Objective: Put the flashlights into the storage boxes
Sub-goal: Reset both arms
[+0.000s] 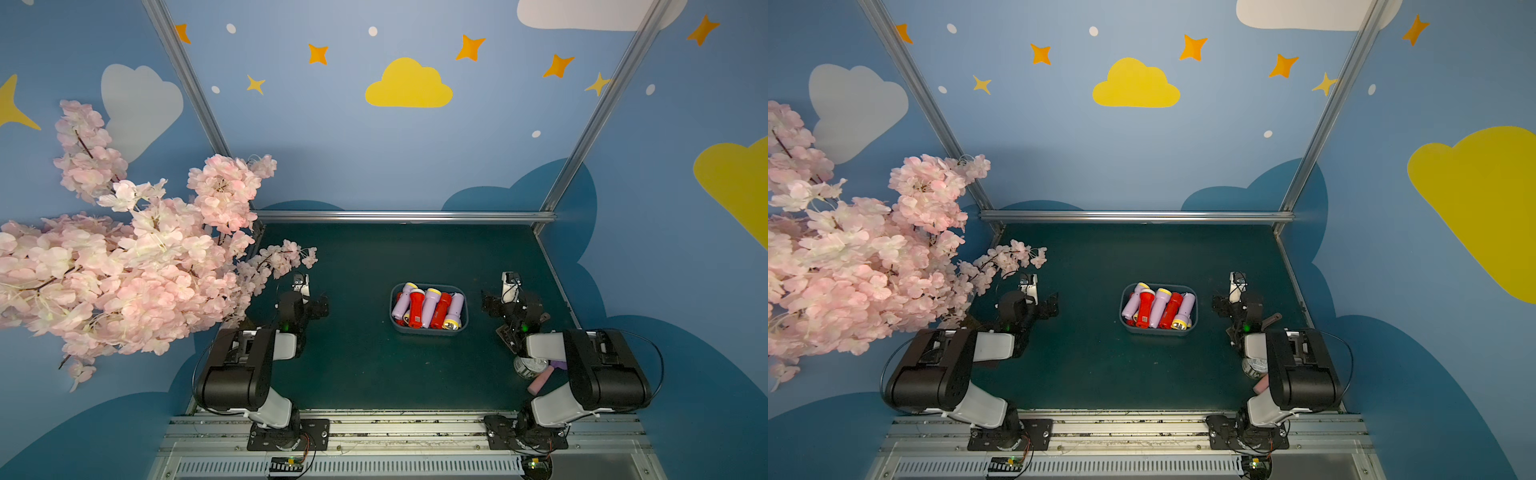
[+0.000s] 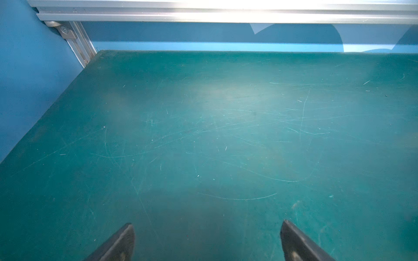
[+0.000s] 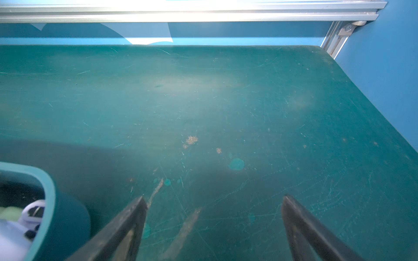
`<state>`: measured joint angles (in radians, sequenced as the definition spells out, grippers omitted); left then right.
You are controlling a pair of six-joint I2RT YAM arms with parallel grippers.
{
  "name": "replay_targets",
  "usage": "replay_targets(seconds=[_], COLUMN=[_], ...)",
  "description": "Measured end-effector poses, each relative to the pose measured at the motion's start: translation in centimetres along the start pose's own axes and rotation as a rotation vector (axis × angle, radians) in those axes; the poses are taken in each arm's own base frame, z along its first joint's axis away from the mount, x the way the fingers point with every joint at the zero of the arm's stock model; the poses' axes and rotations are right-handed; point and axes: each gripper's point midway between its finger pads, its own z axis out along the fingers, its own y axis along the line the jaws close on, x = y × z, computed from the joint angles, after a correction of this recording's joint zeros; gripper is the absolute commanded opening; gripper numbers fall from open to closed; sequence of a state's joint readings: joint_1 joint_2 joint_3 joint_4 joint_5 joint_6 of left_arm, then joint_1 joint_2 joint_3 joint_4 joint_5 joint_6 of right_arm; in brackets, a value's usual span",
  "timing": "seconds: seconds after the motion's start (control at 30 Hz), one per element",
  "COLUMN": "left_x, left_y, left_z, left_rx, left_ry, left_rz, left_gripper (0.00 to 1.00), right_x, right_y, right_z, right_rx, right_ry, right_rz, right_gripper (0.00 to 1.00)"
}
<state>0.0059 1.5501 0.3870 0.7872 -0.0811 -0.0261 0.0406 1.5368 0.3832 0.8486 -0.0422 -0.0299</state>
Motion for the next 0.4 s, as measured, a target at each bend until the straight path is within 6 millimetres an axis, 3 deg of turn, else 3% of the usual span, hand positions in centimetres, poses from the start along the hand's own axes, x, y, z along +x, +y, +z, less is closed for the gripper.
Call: replay_targets(seconds=[0.4], left_x=[0.00], left_y=[0.00], left_z=[0.00], left_rx=[0.000], left_ry=[0.000], left_rz=[0.000], left_gripper=[0.99], right_x=[0.02], right_y=[-0.16], right_z=[-0.01], right_rx=[0.002], right_ry=[0.001], right_rz=[0.006], right_gripper=[0.93])
